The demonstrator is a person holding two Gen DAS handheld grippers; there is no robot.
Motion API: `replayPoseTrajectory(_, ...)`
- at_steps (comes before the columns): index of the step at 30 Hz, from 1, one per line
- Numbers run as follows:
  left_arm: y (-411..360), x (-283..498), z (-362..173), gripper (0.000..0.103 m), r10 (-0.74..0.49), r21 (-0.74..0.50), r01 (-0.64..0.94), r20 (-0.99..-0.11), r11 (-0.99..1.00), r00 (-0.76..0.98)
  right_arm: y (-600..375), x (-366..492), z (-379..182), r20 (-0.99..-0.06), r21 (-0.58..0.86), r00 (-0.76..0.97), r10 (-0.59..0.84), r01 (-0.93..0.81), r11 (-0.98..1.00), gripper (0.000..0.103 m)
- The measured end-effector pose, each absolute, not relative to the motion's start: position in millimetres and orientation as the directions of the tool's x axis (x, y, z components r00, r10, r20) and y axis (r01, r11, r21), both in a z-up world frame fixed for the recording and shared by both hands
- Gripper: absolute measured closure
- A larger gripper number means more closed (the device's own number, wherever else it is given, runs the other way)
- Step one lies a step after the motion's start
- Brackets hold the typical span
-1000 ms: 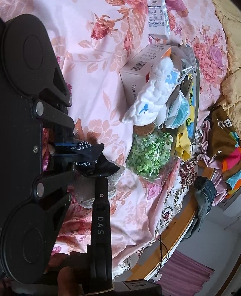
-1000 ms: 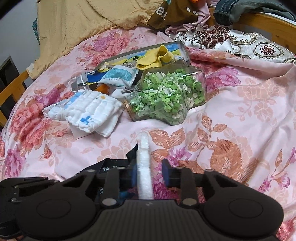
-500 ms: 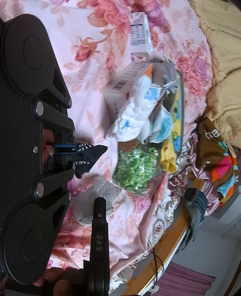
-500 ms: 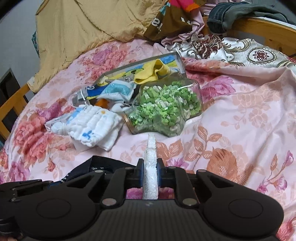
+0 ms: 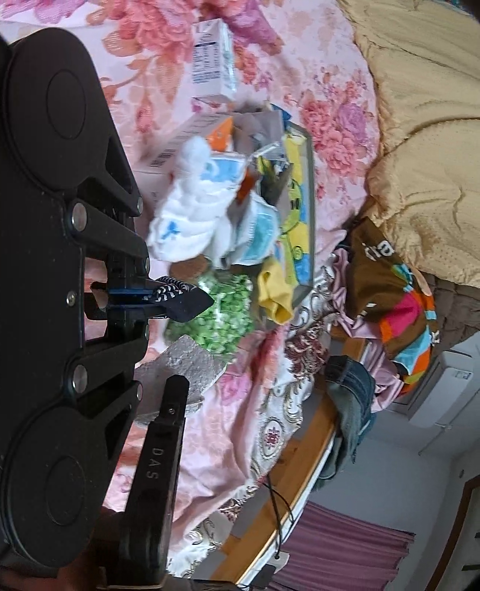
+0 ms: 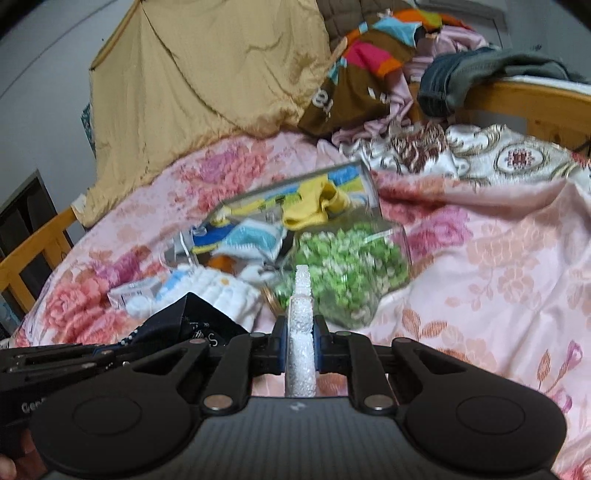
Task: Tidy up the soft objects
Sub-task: 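Carry the black sock with the left tool while the right tool carries the white sock to the tray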
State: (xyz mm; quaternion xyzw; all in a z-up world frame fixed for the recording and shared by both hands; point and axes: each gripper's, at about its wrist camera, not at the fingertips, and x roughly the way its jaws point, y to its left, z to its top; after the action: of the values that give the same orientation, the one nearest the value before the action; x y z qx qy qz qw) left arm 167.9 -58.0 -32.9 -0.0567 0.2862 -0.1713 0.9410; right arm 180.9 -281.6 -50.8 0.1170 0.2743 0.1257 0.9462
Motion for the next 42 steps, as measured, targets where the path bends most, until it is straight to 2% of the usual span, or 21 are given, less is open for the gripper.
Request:
replayPoseTrajectory(12,-52.0,185.9,-11.7,0.099,-0.385,-0.23,0.311,-0.464,0.922,0.798,-283.7,181.4,-41.7,-0.41,0.295,0.865,0.287,-0.172,0.94,0.088)
replayPoseTrajectory(21,-42.3,213.1,13.8,0.099,-0.381,-0.197,0.327,-0.422,0.924,0.823,-275.1,191.2,-26.0,-0.298,0.244,0.916,0.269,-0.199,0.949,0.088)
replayPoseTrajectory(29,-29.9,266.7,34.5,0.099,-0.359,-0.192,0.307,-0.378,0.932,0.853,-263.1,244.3,-4.8,-0.184,0.198,0.937,0.297,-0.261,0.945,0.088)
replayPoseTrajectory(38,-36.0,337.7,43.0,0.099,-0.306,-0.105,0.287,-0.347,0.952,0.887,-265.9,309.2,2.3,-0.137,0.118,0.961,0.242,-0.226,0.967,0.088)
replayPoseTrajectory(42,-40.3,374.0,36.4,0.099,-0.311,-0.127,0.284,-0.371,0.951,0.875,-271.3,336.5,-1.1,-0.147,0.13,0.962,0.232,-0.214,0.968,0.088)
